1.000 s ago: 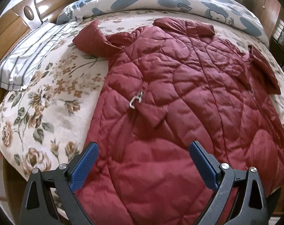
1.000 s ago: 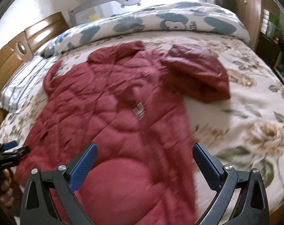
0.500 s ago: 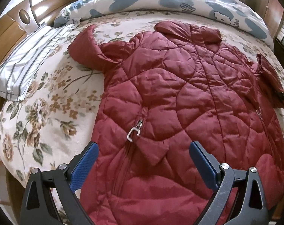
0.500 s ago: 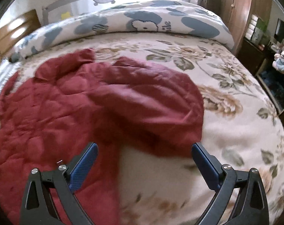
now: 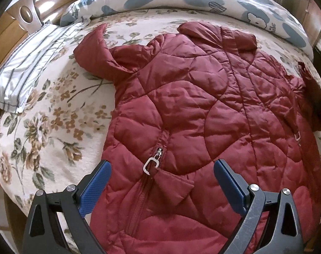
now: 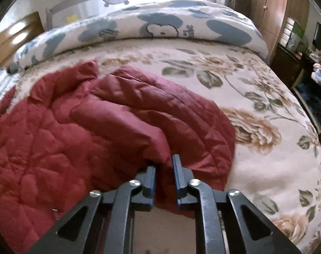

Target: Fold large clothes

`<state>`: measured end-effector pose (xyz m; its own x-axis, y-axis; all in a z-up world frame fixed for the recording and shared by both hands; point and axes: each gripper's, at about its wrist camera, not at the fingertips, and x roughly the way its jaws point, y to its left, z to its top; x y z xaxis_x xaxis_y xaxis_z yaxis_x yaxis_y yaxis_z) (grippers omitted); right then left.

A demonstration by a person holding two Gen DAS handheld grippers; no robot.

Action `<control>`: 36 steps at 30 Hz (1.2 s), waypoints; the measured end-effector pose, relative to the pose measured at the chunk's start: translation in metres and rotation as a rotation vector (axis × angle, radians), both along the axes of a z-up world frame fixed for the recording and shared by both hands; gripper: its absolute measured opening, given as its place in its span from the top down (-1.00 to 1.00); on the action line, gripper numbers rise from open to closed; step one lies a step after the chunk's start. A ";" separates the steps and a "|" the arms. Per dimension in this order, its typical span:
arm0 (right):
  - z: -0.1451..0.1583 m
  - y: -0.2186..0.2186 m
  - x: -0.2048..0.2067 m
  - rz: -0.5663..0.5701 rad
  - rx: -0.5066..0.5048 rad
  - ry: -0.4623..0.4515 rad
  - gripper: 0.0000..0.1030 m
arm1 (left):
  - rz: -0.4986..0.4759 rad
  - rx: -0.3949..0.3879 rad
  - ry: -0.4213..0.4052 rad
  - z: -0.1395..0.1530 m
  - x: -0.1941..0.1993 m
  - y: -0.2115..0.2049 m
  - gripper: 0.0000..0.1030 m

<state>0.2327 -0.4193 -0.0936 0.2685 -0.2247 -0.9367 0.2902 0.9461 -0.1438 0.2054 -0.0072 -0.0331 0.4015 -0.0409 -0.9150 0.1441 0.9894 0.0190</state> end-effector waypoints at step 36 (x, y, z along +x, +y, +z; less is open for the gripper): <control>-0.064 0.226 0.067 0.304 0.603 -0.092 0.83 | 0.009 -0.539 0.155 -0.025 0.107 0.070 -0.90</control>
